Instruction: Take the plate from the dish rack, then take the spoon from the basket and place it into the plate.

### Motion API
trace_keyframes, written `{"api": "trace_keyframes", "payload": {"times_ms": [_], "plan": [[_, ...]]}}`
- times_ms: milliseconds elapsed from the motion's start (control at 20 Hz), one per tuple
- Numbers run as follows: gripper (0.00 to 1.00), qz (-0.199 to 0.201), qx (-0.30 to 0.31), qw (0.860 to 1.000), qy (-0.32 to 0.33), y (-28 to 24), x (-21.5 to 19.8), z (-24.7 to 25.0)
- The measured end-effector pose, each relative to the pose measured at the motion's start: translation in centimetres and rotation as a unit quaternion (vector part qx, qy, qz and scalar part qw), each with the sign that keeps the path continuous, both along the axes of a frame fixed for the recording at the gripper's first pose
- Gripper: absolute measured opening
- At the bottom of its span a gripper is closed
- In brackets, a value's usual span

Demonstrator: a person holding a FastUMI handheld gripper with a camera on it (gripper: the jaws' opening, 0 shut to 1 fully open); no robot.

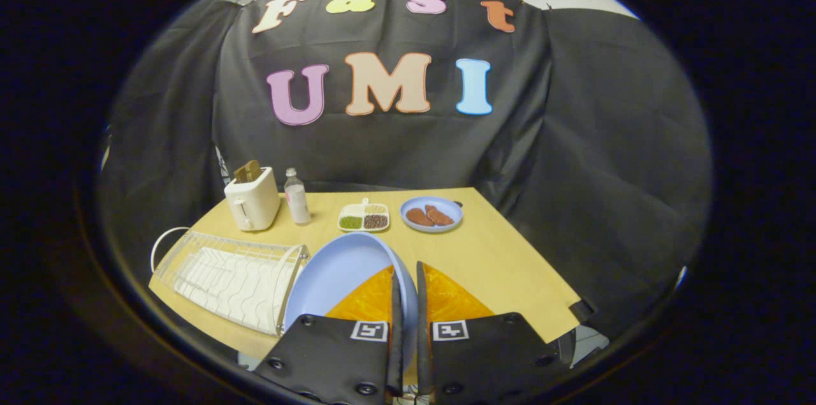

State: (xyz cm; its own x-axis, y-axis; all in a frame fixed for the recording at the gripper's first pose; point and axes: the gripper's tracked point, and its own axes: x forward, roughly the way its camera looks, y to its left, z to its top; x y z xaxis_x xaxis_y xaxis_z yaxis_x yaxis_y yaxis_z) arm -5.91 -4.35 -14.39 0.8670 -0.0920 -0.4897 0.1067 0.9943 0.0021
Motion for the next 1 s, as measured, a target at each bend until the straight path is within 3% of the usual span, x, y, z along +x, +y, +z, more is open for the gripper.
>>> {"api": "trace_keyframes", "payload": {"times_ms": [250, 600, 1000], "plan": [[0.12, 0.008, 0.014, 1.000, 0.027, -0.8, -2.0, -3.0], [0.12, 0.001, 0.110, 0.992, 0.064, -0.3, -3.8, -8.1], [0.12, -0.013, 0.166, 0.981, 0.100, -0.8, -4.0, -14.0]]}}
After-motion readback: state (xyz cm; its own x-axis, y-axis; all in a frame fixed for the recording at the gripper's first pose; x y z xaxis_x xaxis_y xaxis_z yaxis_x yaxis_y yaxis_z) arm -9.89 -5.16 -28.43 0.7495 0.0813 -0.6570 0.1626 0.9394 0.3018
